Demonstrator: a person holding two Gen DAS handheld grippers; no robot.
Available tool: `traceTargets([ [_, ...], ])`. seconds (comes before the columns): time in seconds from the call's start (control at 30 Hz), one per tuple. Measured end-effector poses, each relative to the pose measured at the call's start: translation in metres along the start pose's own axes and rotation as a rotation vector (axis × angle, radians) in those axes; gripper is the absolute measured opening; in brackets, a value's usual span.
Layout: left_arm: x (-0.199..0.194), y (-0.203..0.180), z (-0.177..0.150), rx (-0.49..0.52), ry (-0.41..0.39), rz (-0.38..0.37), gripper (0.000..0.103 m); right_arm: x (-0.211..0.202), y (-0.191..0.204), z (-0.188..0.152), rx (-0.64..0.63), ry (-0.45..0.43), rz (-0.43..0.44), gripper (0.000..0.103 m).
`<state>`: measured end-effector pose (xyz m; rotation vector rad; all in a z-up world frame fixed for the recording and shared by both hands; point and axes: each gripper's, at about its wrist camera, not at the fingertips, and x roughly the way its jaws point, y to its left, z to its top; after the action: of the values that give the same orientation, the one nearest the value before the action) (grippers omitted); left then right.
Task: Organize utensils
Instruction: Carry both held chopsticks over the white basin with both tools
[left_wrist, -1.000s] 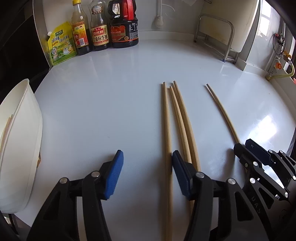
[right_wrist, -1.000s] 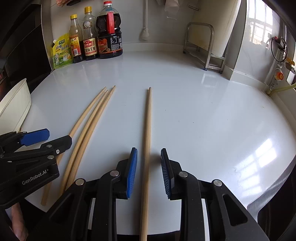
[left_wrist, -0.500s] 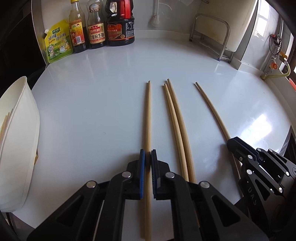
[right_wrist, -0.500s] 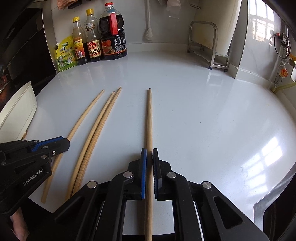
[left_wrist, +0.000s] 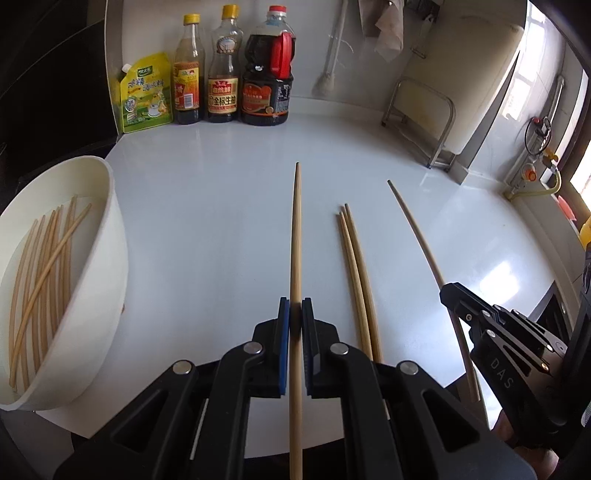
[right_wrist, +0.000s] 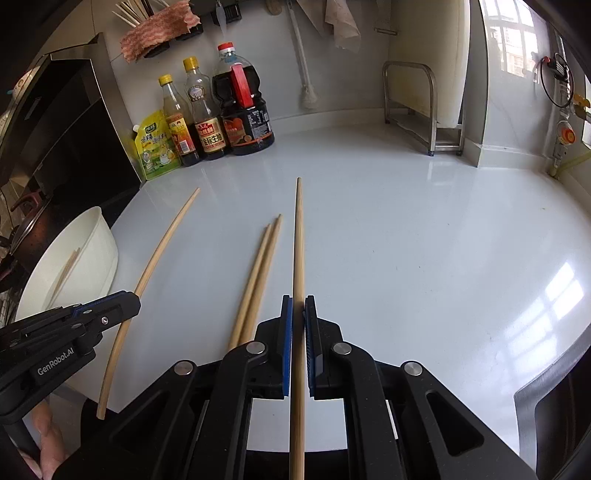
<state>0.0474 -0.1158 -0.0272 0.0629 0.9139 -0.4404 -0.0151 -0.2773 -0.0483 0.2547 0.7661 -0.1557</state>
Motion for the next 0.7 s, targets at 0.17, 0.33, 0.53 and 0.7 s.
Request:
traceTargets([
  [0.17,-0.038,0.028,0.010,-0.029,-0.064,0.005,0.007,-0.009,0.033,0.013,-0.009,-0.039,0.068,0.006],
  [0.33,-0.072,0.066,0.020,-0.088,-0.156,0.006,0.007,-0.015,0.087,0.028,-0.088,-0.066,0.147,0.006],
  [0.53,-0.092,0.126,0.021,-0.165,-0.187,0.092,0.007,-0.010,0.153,0.045,-0.146,-0.072,0.264,0.006],
  [0.7,-0.099,0.181,0.019,-0.214,-0.185,0.197,0.007,0.011,0.209,0.052,-0.187,-0.028,0.349,0.006],
])
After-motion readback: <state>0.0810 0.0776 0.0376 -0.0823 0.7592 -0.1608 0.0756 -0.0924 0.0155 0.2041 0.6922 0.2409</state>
